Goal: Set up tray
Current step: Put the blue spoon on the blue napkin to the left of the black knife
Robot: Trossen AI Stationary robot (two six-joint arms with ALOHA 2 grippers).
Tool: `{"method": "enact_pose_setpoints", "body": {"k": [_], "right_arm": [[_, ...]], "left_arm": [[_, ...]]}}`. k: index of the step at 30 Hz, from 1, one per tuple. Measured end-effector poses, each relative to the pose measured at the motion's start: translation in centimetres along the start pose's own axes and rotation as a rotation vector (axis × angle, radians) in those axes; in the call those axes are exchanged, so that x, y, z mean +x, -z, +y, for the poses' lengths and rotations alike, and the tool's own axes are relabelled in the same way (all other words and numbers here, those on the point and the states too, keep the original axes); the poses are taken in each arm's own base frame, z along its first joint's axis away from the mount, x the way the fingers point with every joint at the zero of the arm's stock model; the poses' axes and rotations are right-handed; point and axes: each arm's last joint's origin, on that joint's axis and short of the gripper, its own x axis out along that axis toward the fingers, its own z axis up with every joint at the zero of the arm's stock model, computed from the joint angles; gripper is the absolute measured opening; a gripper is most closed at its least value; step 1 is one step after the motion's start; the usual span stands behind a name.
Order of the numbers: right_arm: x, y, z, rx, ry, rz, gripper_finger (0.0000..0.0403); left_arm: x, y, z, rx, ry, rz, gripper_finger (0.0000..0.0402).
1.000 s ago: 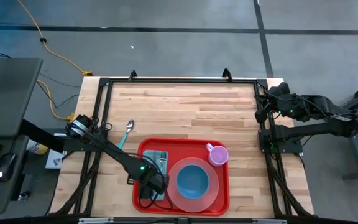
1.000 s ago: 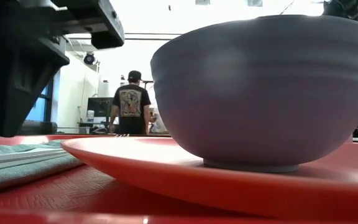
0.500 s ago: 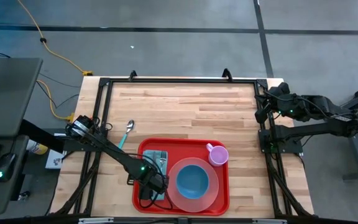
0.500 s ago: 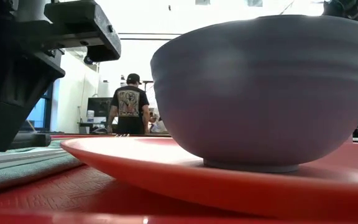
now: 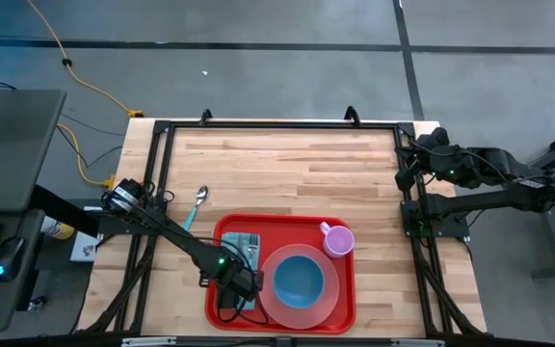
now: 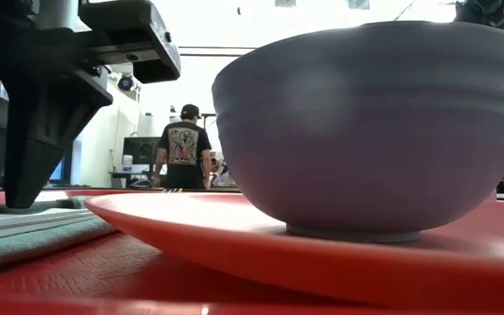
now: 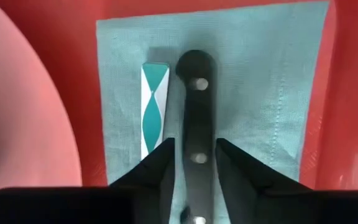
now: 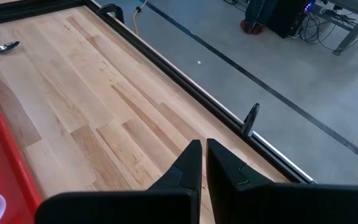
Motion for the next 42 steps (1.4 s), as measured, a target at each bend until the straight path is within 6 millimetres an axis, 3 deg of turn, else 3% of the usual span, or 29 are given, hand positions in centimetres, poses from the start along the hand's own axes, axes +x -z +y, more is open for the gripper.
{"method": "enact_pose_setpoints", "body": {"k": [6, 20, 25, 31, 37, 42], "right_arm": [[0.0, 0.0, 0.0, 0.0, 0.0, 0.0, 0.0], [0.0, 0.0, 0.0, -0.01, 0.001, 0.0, 0.0], [0.0, 0.0, 0.0, -0.012, 0.009, -0.003, 0.0], [0.0, 0.0, 0.0, -0.011, 0.009, -0.003, 0.0], [0.0, 0.0, 0.0, -0.011, 0.007, -0.003, 0.0], [0.0, 0.0, 0.0, -0.009, 0.003, -0.001, 0.0]], "left_arm": [[0.0, 0.0, 0.0, -0.052, 0.001, -0.001, 0.0166], [-1.4, 0.2, -0.1, -0.08, 0.057, 0.111, 0.0161], [-2.9, -0.2, 0.5, -0.085, 0.055, 0.13, 0.0161], [-5.2, 0.5, 1.6, -0.107, 0.001, 0.286, 0.0161], [-7.7, 4.0, 2.5, -0.466, -0.165, 0.445, 0.0161], [-12.2, 7.3, 2.5, -0.865, -0.449, 0.505, 0.0161]]}}
